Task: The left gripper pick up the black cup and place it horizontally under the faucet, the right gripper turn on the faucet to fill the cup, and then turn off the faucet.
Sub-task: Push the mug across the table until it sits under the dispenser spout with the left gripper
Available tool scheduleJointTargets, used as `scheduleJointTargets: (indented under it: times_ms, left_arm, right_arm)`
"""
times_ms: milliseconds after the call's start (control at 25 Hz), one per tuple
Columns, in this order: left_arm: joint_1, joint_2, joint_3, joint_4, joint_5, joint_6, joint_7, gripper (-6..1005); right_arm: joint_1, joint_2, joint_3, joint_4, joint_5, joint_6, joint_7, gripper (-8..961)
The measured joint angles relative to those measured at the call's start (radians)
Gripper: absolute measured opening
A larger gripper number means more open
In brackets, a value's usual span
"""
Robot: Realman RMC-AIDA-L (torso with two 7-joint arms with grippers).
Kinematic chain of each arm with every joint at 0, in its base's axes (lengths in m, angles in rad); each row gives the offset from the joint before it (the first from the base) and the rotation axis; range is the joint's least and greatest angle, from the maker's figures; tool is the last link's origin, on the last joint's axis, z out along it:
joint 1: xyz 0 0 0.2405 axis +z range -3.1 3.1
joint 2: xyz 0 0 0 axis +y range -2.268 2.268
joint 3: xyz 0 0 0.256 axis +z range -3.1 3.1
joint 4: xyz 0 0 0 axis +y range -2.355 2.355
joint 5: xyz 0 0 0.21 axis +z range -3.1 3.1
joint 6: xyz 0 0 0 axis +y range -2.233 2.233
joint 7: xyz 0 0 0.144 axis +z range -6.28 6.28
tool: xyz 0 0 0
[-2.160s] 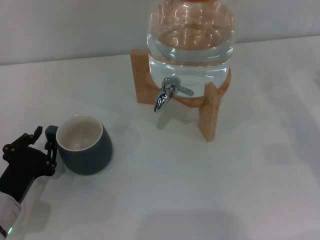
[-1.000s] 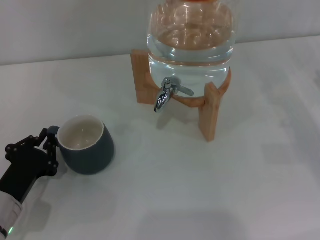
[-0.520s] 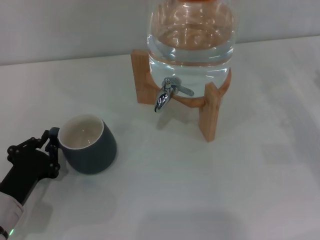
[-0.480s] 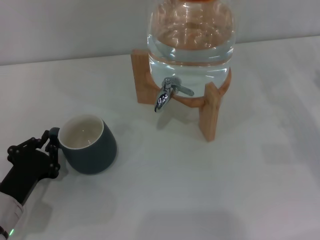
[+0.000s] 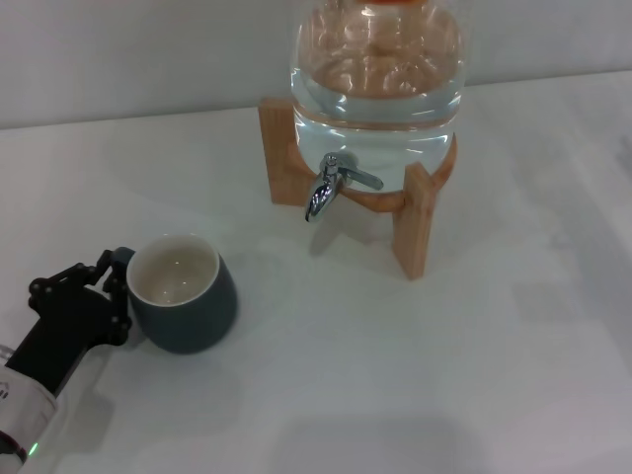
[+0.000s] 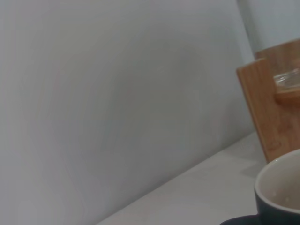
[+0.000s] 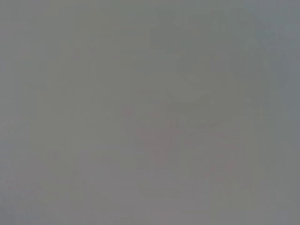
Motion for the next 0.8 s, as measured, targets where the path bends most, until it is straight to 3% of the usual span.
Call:
scheduleJointTargets:
  times_ms: [800]
  left_arm:
    - [-0.054,0.001,0.0,0.006,0.049,0.001,-0.001,86]
  right_arm:
    - [0.009,-0.003,0.001,0.0,0.001,-0.008,-0.013,855]
